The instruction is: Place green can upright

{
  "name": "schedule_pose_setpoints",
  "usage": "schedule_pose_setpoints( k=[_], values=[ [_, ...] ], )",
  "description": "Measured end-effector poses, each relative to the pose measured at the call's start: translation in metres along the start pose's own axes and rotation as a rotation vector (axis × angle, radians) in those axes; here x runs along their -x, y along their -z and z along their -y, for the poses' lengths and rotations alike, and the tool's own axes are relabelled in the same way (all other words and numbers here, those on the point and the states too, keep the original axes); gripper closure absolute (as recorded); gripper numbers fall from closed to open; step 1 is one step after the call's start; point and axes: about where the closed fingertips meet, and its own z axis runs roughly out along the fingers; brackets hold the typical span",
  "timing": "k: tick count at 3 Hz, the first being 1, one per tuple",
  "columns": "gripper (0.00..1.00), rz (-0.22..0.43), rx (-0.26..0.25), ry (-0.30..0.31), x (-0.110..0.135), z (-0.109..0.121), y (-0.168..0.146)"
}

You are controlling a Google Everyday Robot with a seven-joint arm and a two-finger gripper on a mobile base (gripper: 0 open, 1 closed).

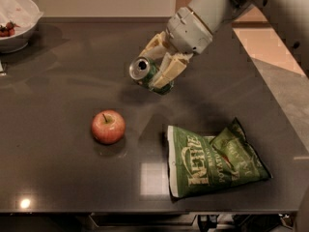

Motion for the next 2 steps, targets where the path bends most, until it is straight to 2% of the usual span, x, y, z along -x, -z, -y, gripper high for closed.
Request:
schedule_pose_setpoints(
  k=[1,2],
  values=[
    [1.00,0.134,-0.004,-0.129,0.003,0.001,-0.016],
    [1.00,0.289,-0.033,-0.202,0.001,0.000,-0.028]
  ],
)
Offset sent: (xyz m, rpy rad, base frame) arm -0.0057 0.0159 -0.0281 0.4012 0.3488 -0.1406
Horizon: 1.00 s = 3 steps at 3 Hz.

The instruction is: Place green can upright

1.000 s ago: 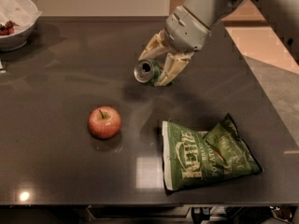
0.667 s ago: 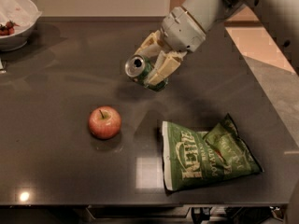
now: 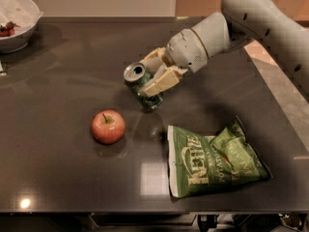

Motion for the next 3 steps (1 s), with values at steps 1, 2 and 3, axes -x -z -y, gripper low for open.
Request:
schedule_pose_setpoints(
  k=[1,2,3],
  values=[
    [1.00,0.127,-0.039,-0.013,-0.0018,0.0008,-0.0001],
    [1.00,0.230,-0.083,-0.031,-0.0041,0.0030,0.0044],
    [0.82,0.287,-0.099,-0.054,-0.0069,0.0045,0.0045]
  ],
)
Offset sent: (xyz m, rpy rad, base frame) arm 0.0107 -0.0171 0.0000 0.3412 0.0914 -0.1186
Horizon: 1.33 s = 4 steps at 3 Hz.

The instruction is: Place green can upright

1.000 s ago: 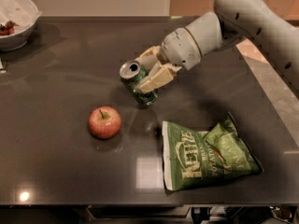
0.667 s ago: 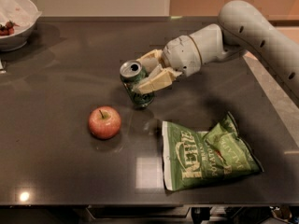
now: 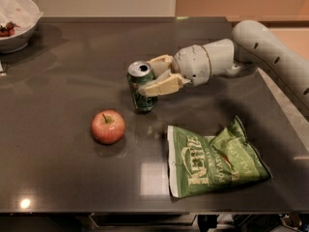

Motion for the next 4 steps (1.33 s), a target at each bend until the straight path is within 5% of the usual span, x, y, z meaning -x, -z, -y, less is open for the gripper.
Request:
schedule_pose_setpoints(
  k=[3,4],
  values=[
    [0.11,0.051,0.007,-0.118,-0.014,0.008,-0.005],
    [0.00,0.073,0.001,-0.128,-0.017,0.006,-0.006]
  ],
)
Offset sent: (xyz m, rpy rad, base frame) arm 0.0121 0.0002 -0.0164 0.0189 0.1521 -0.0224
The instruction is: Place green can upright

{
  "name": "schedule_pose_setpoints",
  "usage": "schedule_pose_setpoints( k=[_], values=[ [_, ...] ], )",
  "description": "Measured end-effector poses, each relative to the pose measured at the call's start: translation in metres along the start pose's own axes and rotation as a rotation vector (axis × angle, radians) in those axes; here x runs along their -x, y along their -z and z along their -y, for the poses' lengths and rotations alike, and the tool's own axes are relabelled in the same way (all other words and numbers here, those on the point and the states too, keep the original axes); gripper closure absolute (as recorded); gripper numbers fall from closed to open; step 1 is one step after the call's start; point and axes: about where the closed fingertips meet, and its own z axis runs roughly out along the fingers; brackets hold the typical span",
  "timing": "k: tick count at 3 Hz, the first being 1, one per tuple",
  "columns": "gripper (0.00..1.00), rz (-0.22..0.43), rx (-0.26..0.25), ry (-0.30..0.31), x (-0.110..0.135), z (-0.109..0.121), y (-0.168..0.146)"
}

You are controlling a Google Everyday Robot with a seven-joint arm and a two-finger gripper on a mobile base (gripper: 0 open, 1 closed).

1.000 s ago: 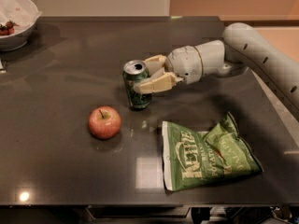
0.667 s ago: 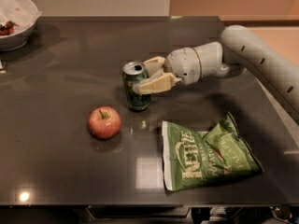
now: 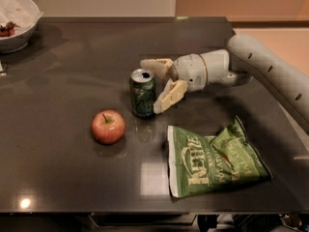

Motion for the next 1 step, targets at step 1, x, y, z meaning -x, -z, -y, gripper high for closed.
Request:
schedule_pose_setpoints(
  k=[1],
  values=[
    [0.00,0.000,0.000,0.000,0.0000,0.0000,0.0000]
  ],
)
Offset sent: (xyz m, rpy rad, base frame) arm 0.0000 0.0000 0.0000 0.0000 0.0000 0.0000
